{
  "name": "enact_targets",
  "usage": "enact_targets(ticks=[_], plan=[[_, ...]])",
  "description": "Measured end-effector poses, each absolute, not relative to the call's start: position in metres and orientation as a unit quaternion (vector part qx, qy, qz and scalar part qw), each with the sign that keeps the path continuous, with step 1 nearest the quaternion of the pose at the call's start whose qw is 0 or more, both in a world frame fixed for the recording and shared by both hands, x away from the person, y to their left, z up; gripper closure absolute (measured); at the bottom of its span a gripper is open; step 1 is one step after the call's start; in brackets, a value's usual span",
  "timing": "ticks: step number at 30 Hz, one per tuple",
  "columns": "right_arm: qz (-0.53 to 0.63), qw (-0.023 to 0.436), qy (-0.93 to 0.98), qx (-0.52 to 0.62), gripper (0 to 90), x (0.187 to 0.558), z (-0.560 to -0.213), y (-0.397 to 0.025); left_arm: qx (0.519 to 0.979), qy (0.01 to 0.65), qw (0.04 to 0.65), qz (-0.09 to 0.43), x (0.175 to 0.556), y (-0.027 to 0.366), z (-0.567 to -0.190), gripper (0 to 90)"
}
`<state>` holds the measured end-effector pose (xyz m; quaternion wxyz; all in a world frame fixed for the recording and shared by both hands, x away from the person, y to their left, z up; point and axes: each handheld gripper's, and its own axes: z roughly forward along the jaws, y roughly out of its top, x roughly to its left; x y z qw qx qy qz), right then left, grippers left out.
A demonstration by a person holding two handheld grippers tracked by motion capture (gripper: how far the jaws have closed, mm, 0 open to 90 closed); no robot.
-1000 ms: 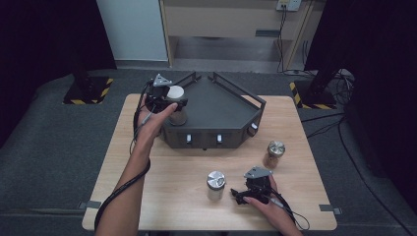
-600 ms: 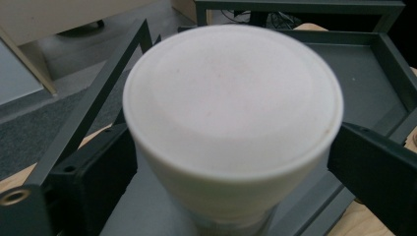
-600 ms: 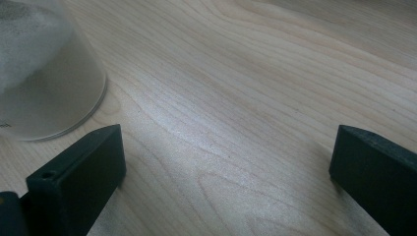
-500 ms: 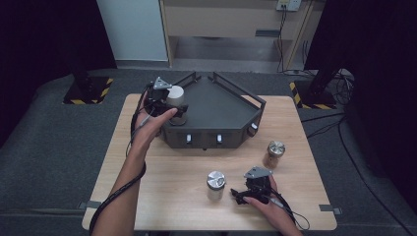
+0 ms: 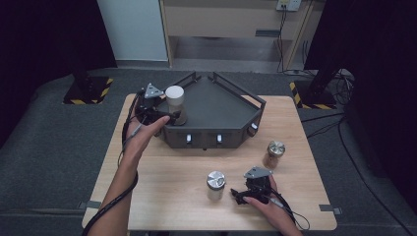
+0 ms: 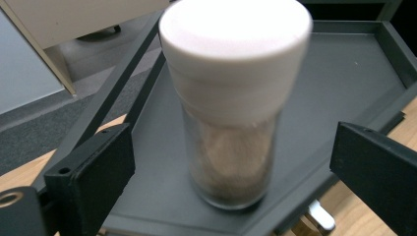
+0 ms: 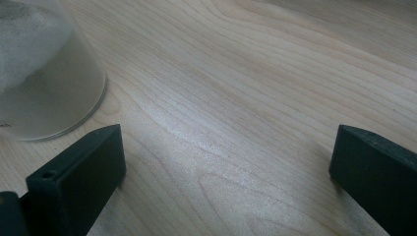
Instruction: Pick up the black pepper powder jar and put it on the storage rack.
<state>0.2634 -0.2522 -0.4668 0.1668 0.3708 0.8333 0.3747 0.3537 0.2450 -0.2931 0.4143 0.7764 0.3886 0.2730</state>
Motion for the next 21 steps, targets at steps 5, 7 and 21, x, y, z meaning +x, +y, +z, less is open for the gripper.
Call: enact_targets(ticks=[5,7,21], plan=[[0.375,0.167,0.833,0.37,0.4,0.263,-0.467,-0.252,0.774,0.391,0.417,0.272,0.341,0.251,-0.3,1.9],[0.375,0.167,0.833,0.371,0.5,0.263,-0.467,-0.252,0.773,0.39,0.419,0.275,0.335,0.253,-0.302,1.9],[0.374,0.167,0.833,0.371,0.4,0.263,-0.467,-0.252,0.777,0.396,0.403,0.279,0.3,0.257,-0.322,1.6]])
